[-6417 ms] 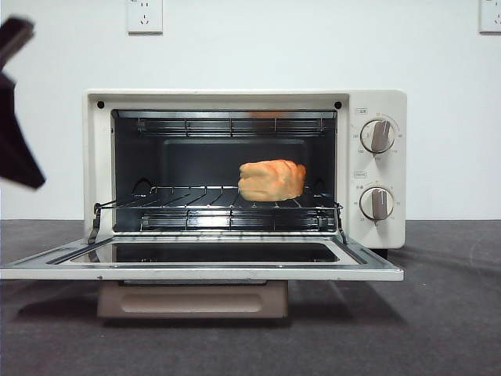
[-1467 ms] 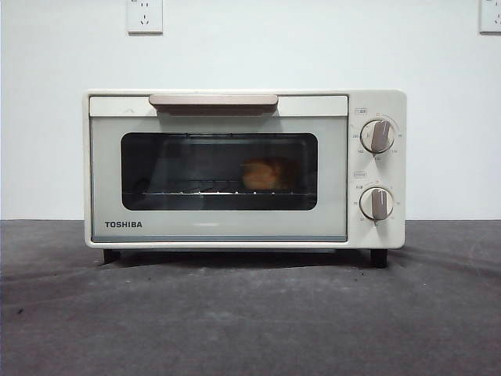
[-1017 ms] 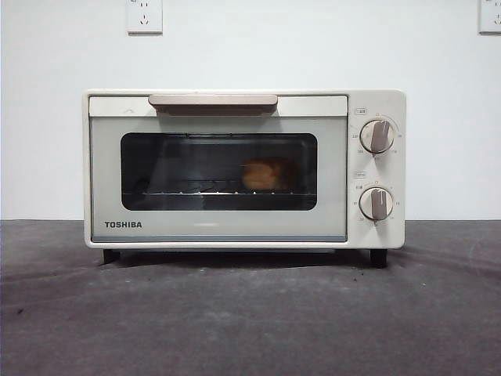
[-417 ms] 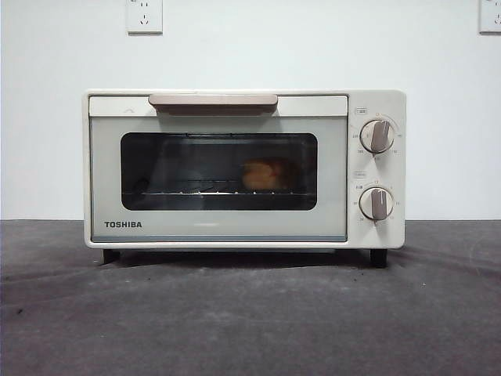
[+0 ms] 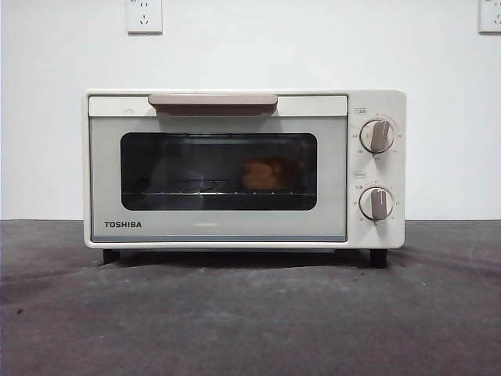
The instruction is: The left arm flap open the oven, the right arm pick bread and place it into oven, the left arm flap close the oven
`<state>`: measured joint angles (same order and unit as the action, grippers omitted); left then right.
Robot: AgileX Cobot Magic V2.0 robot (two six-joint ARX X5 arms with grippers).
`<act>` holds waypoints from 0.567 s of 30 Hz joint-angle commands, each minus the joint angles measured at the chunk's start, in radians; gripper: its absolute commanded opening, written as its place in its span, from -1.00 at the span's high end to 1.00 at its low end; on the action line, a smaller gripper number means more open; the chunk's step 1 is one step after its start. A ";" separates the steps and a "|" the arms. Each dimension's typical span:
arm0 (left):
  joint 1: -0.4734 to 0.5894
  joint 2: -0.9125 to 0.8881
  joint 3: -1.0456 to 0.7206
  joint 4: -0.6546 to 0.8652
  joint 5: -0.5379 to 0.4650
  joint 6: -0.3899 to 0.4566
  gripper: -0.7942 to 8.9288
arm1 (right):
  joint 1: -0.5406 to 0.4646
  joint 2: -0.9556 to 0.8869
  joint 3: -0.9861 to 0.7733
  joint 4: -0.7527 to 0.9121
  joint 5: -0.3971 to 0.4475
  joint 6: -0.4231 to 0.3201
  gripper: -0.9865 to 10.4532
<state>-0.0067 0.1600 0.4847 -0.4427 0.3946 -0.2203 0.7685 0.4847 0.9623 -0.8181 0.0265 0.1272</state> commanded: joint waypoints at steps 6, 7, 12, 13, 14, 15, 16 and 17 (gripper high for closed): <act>0.036 -0.133 -0.307 0.117 -0.251 0.143 0.78 | 0.006 0.003 0.016 0.014 0.001 -0.004 0.81; 0.039 -0.145 -0.332 0.123 -0.275 0.154 0.78 | 0.006 0.003 0.016 0.014 0.001 -0.004 0.81; 0.043 -0.157 -0.406 0.130 -0.349 0.192 0.78 | 0.006 0.003 0.016 0.016 0.001 -0.004 0.81; 0.044 -0.157 -0.420 0.136 -0.351 0.195 0.78 | 0.006 0.003 0.016 0.017 0.001 -0.004 0.81; 0.045 -0.157 -0.433 0.140 -0.351 0.195 0.78 | 0.006 0.003 0.016 0.018 0.001 -0.004 0.81; 0.045 -0.157 -0.435 0.149 -0.352 0.195 0.78 | 0.006 0.003 0.016 0.018 0.001 -0.004 0.81; 0.045 -0.157 -0.438 0.169 -0.352 0.198 0.78 | 0.006 0.003 0.016 0.018 0.001 -0.004 0.81; 0.045 -0.157 -0.443 0.188 -0.352 0.207 0.78 | 0.006 0.003 0.016 0.018 0.001 -0.004 0.81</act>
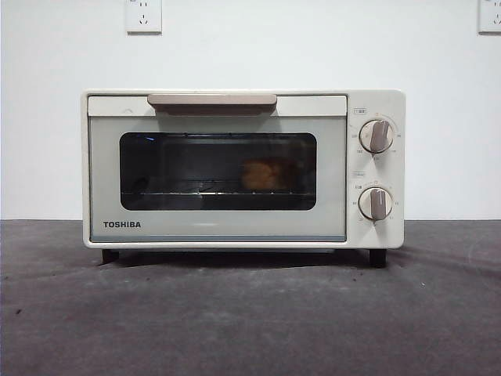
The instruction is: The left arm flap open the oven, the right arm pick bread and place it into oven, the left arm flap close the oven
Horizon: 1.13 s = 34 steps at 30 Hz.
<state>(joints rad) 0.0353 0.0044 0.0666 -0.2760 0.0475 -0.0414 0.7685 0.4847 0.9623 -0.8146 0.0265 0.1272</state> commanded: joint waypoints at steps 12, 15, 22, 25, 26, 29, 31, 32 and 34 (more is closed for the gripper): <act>-0.010 -0.001 -0.055 0.090 -0.005 0.032 0.78 | 0.006 0.003 0.016 0.015 0.001 -0.004 0.81; -0.010 -0.001 -0.055 0.090 -0.005 0.032 0.78 | 0.006 0.003 0.016 0.015 0.001 -0.004 0.81; -0.010 -0.001 -0.055 0.090 -0.005 0.032 0.78 | 0.006 0.003 0.016 0.015 0.001 -0.004 0.81; -0.010 -0.001 -0.055 0.090 -0.005 0.032 0.78 | 0.006 0.003 0.016 0.015 0.001 -0.004 0.81; -0.010 -0.001 -0.055 0.090 -0.005 0.032 0.78 | 0.006 0.003 0.016 0.015 0.001 -0.004 0.81; -0.010 -0.001 -0.055 0.090 -0.005 0.032 0.78 | 0.006 0.003 0.016 0.015 0.001 -0.004 0.81; -0.010 -0.001 -0.055 0.090 -0.005 0.032 0.78 | 0.006 0.003 0.016 0.017 0.001 -0.004 0.81; -0.010 -0.001 -0.055 0.090 -0.005 0.032 0.78 | 0.003 0.001 0.016 0.017 0.002 -0.004 0.81; -0.010 -0.001 -0.055 0.090 -0.005 0.032 0.78 | -0.025 -0.011 0.015 0.019 0.000 -0.004 0.81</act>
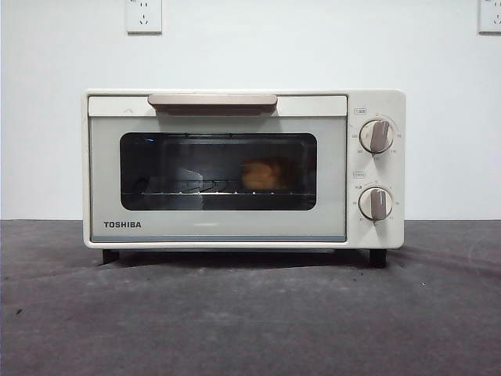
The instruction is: The left arm flap open the oven, the right arm pick bread and place it into oven, the left arm flap close the oven
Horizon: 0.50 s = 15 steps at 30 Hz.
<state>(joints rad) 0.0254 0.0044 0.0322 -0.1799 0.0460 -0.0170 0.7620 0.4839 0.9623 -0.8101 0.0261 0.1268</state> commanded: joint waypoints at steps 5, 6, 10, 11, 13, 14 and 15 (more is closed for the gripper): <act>0.000 -0.001 -0.020 -0.006 -0.003 0.008 0.78 | -0.224 -0.070 -0.048 0.079 -0.048 -0.009 0.81; 0.000 -0.001 -0.020 -0.006 -0.003 0.008 0.78 | -0.272 -0.093 -0.074 0.097 -0.039 -0.027 0.81; 0.000 -0.001 -0.020 -0.006 -0.003 0.008 0.78 | -0.458 -0.211 -0.231 0.203 0.000 -0.084 0.81; 0.000 -0.001 -0.020 -0.006 -0.003 0.008 0.78 | -0.497 -0.251 -0.289 0.264 -0.020 -0.099 0.81; 0.000 -0.001 -0.020 -0.006 -0.003 0.008 0.78 | -0.554 -0.323 -0.401 0.385 -0.058 -0.121 0.81; 0.000 -0.001 -0.020 -0.006 -0.003 0.008 0.78 | -0.581 -0.361 -0.467 0.444 -0.060 -0.121 0.81; 0.000 -0.001 -0.020 -0.006 -0.003 0.008 0.78 | -0.600 -0.385 -0.515 0.478 -0.060 -0.122 0.81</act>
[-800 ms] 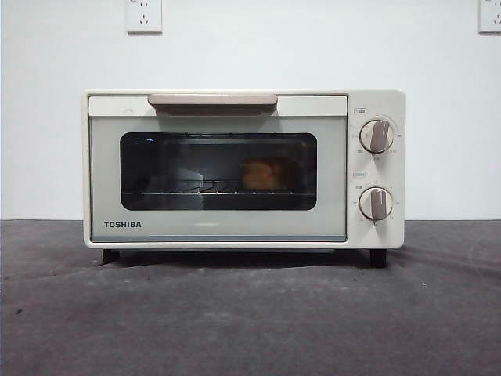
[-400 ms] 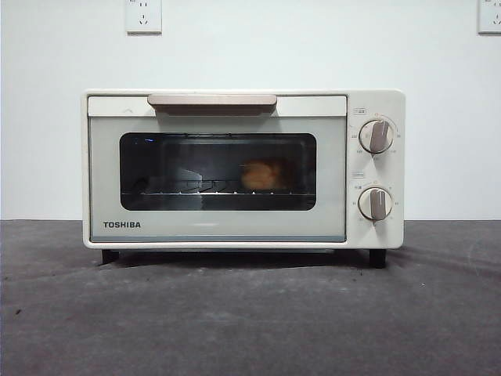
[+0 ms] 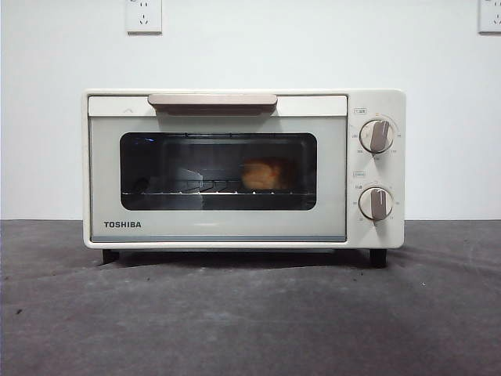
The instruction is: The left arm flap open the oven, the right arm pick bread and place it into oven, the left arm flap close the oven
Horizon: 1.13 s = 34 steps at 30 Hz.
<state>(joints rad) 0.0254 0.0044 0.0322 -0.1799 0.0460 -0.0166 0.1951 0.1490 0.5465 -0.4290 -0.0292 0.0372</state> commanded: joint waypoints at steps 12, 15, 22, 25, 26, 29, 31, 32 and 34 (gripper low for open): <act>0.000 -0.001 -0.020 -0.006 -0.003 0.007 0.78 | -0.161 -0.145 -0.537 0.282 -0.048 -0.043 0.81; 0.000 -0.001 -0.020 -0.006 -0.003 0.007 0.78 | -0.167 -0.145 -0.537 0.251 -0.049 -0.058 0.81; 0.000 -0.001 -0.020 -0.006 -0.003 0.007 0.78 | -0.167 -0.145 -0.537 0.266 -0.048 -0.064 0.81; 0.000 -0.001 -0.020 -0.006 -0.003 0.007 0.78 | -0.167 -0.145 -0.537 0.272 -0.049 -0.064 0.81; 0.000 -0.001 -0.020 -0.006 -0.003 0.007 0.78 | -0.167 -0.145 -0.537 0.272 -0.049 -0.064 0.81; 0.000 -0.001 -0.020 -0.006 -0.003 0.007 0.78 | -0.167 -0.145 -0.537 0.272 -0.049 -0.064 0.81; 0.000 -0.001 -0.020 -0.006 -0.003 0.007 0.78 | -0.167 -0.145 -0.537 0.272 -0.049 -0.064 0.81; 0.000 -0.001 -0.020 -0.006 -0.003 0.007 0.78 | -0.167 -0.145 -0.537 0.272 -0.049 -0.064 0.81; 0.000 -0.001 -0.020 -0.006 -0.003 0.007 0.78 | -0.167 -0.145 -0.537 0.272 -0.049 -0.064 0.81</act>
<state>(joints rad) 0.0254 0.0044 0.0322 -0.1799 0.0460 -0.0166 0.0303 0.0059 0.0162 -0.1635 -0.0776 -0.0200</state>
